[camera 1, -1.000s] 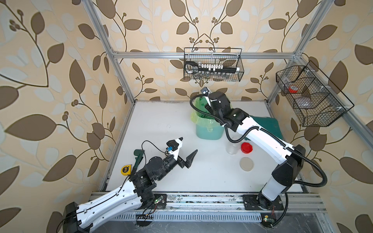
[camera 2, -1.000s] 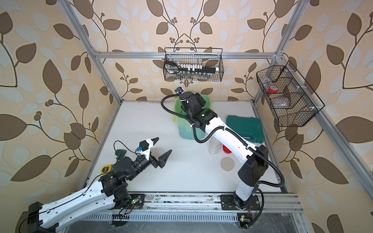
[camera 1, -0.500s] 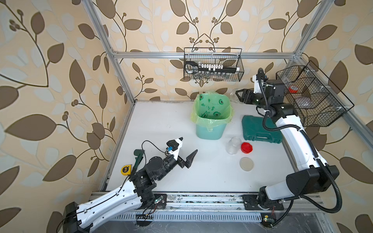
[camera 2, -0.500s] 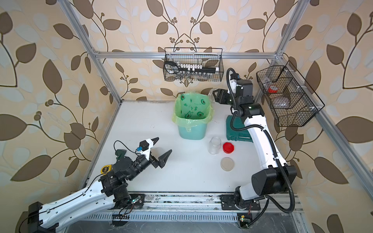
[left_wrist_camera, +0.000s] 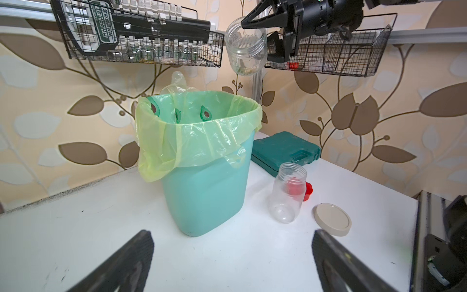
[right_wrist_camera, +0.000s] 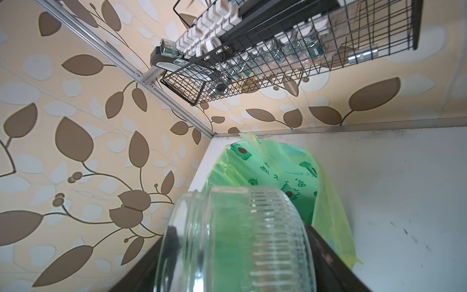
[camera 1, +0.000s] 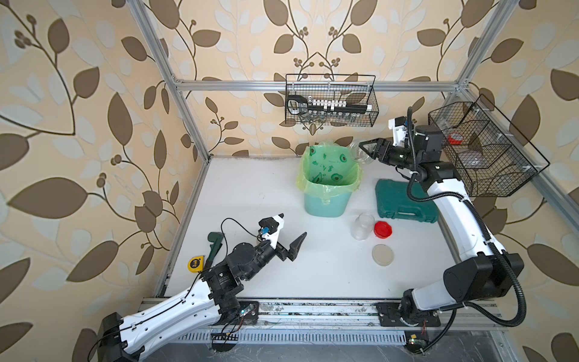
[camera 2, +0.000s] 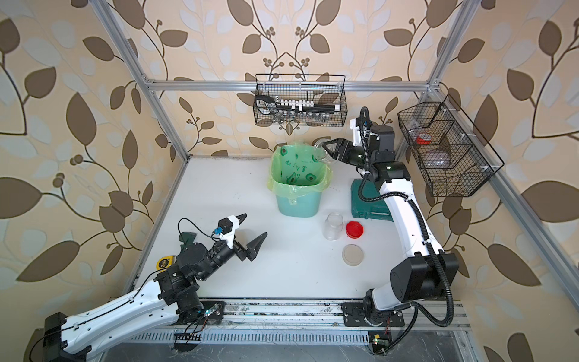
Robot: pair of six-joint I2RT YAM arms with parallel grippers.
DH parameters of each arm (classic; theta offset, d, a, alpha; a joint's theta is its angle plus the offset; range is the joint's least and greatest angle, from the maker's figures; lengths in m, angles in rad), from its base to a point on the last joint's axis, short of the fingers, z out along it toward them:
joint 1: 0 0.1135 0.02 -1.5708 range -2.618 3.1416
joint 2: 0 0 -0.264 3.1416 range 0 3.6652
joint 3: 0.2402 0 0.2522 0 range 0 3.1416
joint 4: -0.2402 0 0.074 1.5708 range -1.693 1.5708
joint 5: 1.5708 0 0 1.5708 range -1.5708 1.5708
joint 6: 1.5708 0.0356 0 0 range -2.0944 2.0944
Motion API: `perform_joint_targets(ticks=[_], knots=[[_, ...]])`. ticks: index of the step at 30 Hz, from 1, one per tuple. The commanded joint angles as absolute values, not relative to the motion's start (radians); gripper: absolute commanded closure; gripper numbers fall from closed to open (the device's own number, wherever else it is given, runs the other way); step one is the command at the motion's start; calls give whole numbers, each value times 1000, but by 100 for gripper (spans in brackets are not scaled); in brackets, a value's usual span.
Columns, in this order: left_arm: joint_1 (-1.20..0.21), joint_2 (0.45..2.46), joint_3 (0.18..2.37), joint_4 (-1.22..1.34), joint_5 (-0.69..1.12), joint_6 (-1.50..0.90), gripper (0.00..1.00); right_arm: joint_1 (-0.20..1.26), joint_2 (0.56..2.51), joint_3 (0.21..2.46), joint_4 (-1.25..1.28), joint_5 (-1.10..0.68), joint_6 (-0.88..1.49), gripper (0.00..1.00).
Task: Empty moldy peanuts from jars
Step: Pour the moldy peanuts from the jar into the trash bin.
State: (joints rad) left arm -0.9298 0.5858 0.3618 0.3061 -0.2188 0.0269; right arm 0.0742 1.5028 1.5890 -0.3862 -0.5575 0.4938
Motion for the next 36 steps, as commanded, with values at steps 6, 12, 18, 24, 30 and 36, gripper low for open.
perform_joint_targets(ticks=[6,12,18,24,30,36], knots=[[-934,652,396,320,-302,28,1,191,1493,1647,-452,-333,379,100],[-934,748,440,294,-327,18,1,257,1520,1705,-519,-185,307,100],[-933,782,454,283,-391,-19,1,320,1545,1778,-594,-20,226,100],[-888,798,452,282,-439,-113,1,405,1586,1849,-661,174,138,100],[-826,807,466,235,-401,-179,1,572,1688,1977,-738,554,-38,100],[-819,788,458,237,-392,-186,1,700,1804,2042,-697,897,-293,100]])
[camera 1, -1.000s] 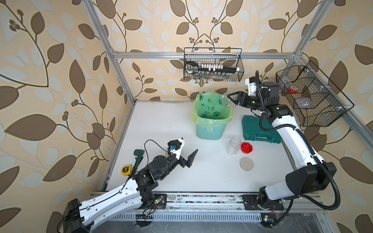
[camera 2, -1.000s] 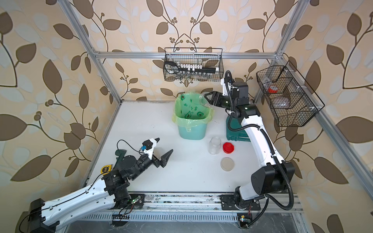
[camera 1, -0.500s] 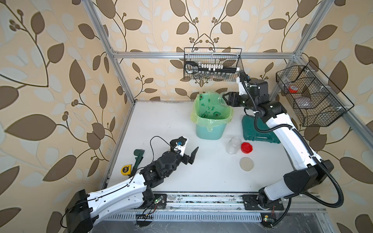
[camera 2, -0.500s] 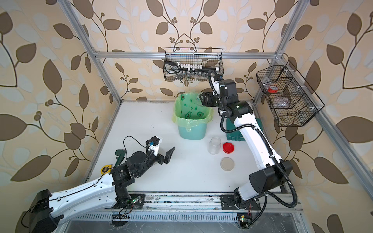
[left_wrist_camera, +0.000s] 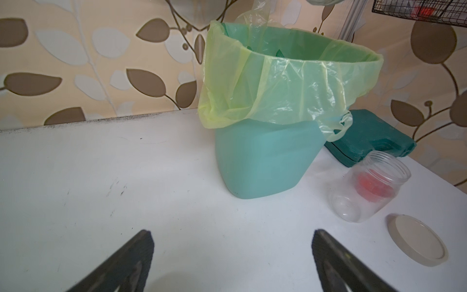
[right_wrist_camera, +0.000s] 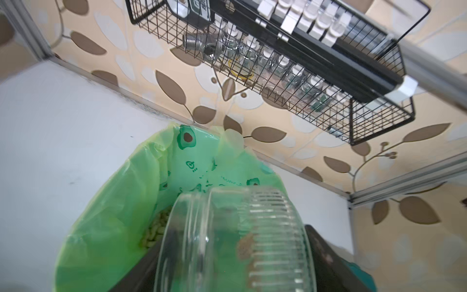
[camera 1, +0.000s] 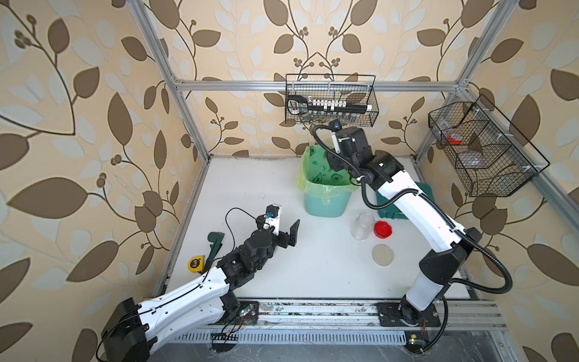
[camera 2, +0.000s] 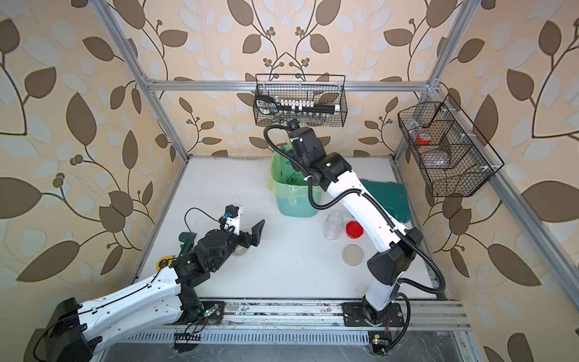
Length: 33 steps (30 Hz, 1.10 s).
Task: Empty moldy peanuts from jars
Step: Pour the moldy peanuts from the jar into the trash bin.
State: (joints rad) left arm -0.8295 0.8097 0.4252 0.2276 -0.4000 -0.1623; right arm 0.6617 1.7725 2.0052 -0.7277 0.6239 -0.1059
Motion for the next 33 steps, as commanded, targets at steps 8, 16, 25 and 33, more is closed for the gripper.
perform_joint_targets(ticks=[8,16,25,33], knots=[[-818,770,453,233,-385,-179,1,804,1858,1936,-364,1126,-785,100],[-818,772,456,228,-378,-172,1,822,1900,1937,-250,1213,-928,100],[-818,775,456,225,-382,-173,1,806,1787,2064,-648,994,-379,100],[-816,785,459,228,-379,-174,1,612,1365,1697,-673,411,107,100]])
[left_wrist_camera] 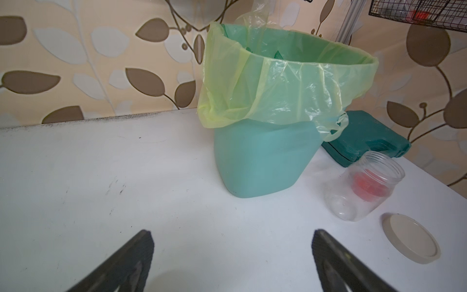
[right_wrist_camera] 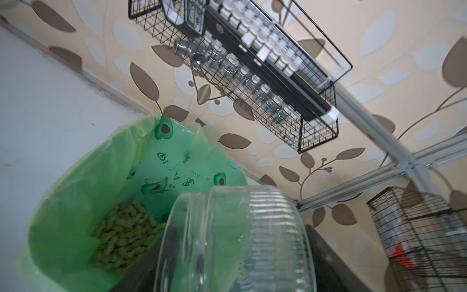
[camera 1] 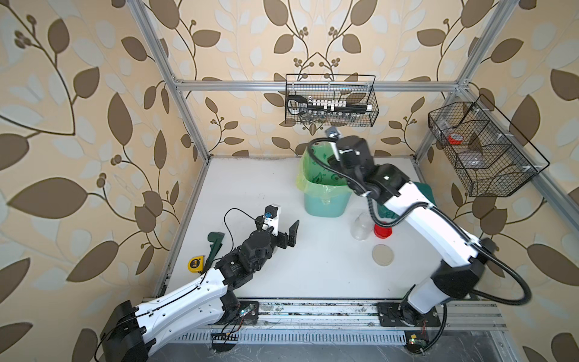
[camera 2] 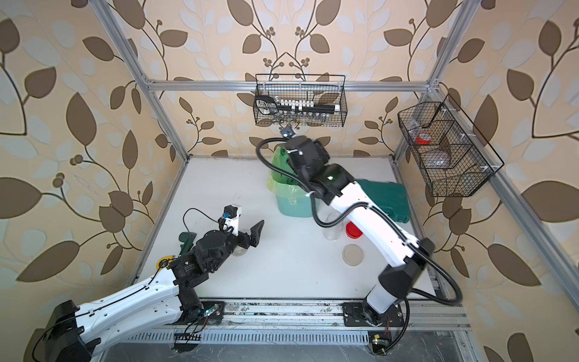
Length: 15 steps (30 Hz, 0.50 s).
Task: Empty moldy peanuts from jars
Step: Pour the moldy peanuts from the jar into the trash bin, then place the jar at the center of the board.
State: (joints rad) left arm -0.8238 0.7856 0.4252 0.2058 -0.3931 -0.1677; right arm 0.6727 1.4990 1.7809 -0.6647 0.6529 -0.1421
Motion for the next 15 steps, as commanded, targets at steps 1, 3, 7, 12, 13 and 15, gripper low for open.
perform_joint_targets(ticks=[1,3,7,12,13,15], knots=[[-816,787,459,228,-379,-175,1,583,1303,1620,-643,351,140,100],[-814,788,459,227,-380,-176,1,532,1202,1504,-612,256,196,100],[-812,785,456,232,-377,-178,1,433,1056,1324,-590,14,288,100],[-812,791,454,239,-380,-178,1,411,930,1146,-572,-188,364,100],[-811,791,454,239,-380,-176,1,411,902,1110,-570,-227,384,100],[-811,791,454,243,-382,-177,1,411,845,1031,-549,-281,429,100]])
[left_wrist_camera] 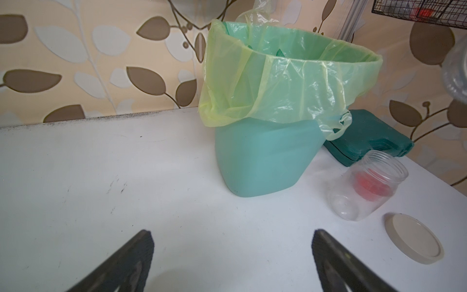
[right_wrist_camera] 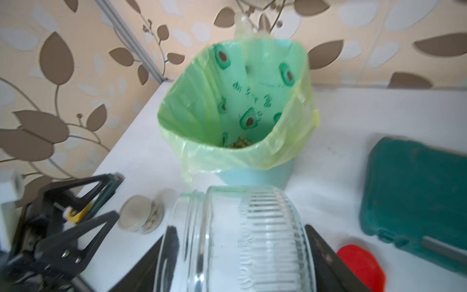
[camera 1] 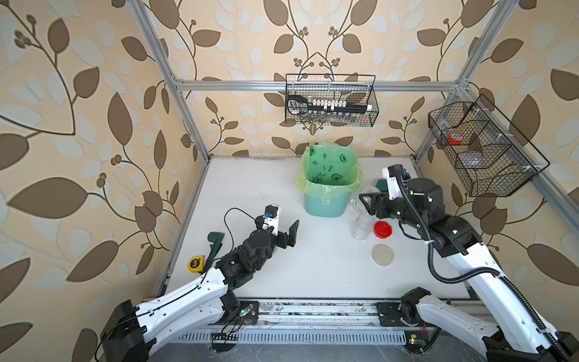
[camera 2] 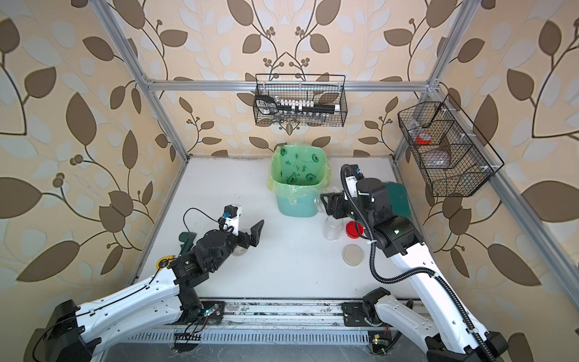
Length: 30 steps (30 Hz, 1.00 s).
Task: Empty moldy peanuts from jars
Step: Place the jar at the center of the board.
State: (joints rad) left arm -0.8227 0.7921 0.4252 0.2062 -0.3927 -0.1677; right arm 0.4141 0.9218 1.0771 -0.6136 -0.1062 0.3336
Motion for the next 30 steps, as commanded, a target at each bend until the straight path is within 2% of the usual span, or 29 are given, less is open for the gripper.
perform_joint_targets(ticks=[1,10,17,22,24,27,30], knots=[[-810,791,456,245,-383,-176,1,411,816,990,-532,-307,457,100],[-810,785,454,243,-390,-174,1,411,608,651,-425,-454,652,100],[-810,802,457,248,-379,-176,1,411,445,374,-305,-446,795,100],[-810,796,459,244,-352,-174,1,407,414,252,-227,-434,840,100],[-809,790,474,225,-268,-158,3,402,417,222,-192,-437,851,100],[-810,807,549,144,-79,-142,14,390,420,215,-171,-434,848,100],[-811,882,671,24,61,-189,17,380,409,221,-160,-428,850,100]])
